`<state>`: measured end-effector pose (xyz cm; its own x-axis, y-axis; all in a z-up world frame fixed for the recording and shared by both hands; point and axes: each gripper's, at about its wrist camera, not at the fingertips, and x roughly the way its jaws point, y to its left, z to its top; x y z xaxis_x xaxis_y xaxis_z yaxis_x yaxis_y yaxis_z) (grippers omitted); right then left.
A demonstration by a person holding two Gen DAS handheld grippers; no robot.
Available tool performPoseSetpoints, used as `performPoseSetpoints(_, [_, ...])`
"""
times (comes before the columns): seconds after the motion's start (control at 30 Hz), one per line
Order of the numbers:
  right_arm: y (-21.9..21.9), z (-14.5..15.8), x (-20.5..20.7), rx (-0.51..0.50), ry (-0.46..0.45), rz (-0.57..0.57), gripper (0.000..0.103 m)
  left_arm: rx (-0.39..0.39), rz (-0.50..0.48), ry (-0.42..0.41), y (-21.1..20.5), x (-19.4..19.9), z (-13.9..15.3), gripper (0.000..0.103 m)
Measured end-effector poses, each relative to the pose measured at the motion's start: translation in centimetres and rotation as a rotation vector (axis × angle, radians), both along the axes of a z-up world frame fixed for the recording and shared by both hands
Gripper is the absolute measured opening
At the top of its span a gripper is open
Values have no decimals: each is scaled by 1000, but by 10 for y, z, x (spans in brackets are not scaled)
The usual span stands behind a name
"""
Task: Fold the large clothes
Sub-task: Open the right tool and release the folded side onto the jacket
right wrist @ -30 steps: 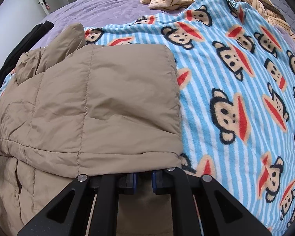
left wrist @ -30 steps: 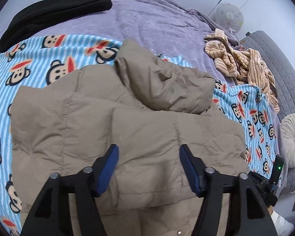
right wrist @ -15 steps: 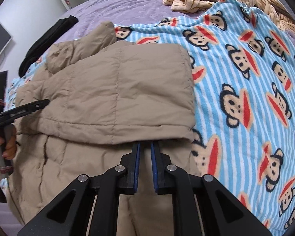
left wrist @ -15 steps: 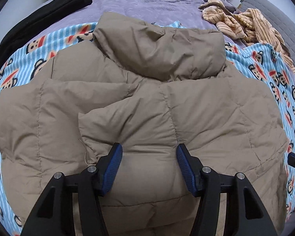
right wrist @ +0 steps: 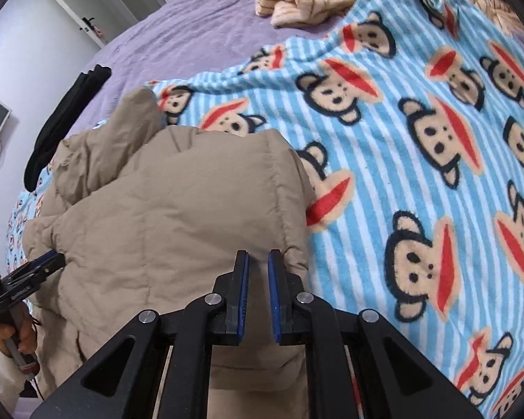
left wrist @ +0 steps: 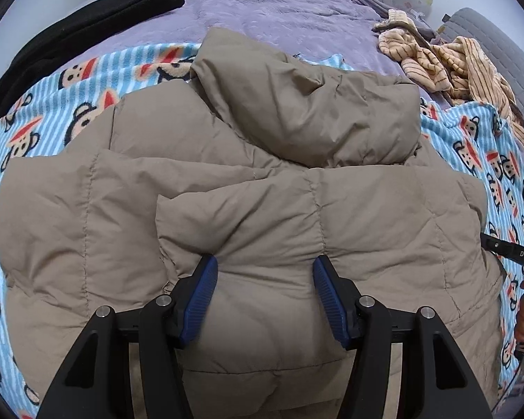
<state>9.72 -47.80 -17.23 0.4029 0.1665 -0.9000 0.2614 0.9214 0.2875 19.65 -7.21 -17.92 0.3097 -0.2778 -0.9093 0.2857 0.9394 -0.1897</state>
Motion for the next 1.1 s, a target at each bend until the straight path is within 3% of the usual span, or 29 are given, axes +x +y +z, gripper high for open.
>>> performPoseSetpoints(0.1, [-6,-23,4,50,8,-17,12,33,-25,-42,-7,-6,-9,61])
performPoseSetpoints(0.23, [0,-34,5,17,-14,-14,12,50,-28,-54,-8,-8,-8,61])
performPoseSetpoints(0.33, [2,-29,4,-10,-17,-18,12,104,-37,-70,-8,-13,6,61])
performPoseSetpoints(0.47, [16,-8,-4,-122,-11,6,13,130,-44,-105,1,-33,27,61])
performPoseSetpoints(0.53, [24,4,-16,-167,-28,28,15,140,-38,-93,9,-42,28,61])
performPoseSetpoints(0.67, [33,17,-42,-213,-36,28,31,183,-1,-57,22,-52,17,61])
performPoseSetpoints(0.73, [36,22,-57,-226,-29,19,36,165,31,-41,27,-54,18,61])
performPoseSetpoints(0.97, [35,31,-96,-183,23,-9,37,210,63,-29,33,-72,45,61])
performPoseSetpoints(1.1, [35,40,-110,-115,44,-44,50,208,74,2,40,-88,63,61])
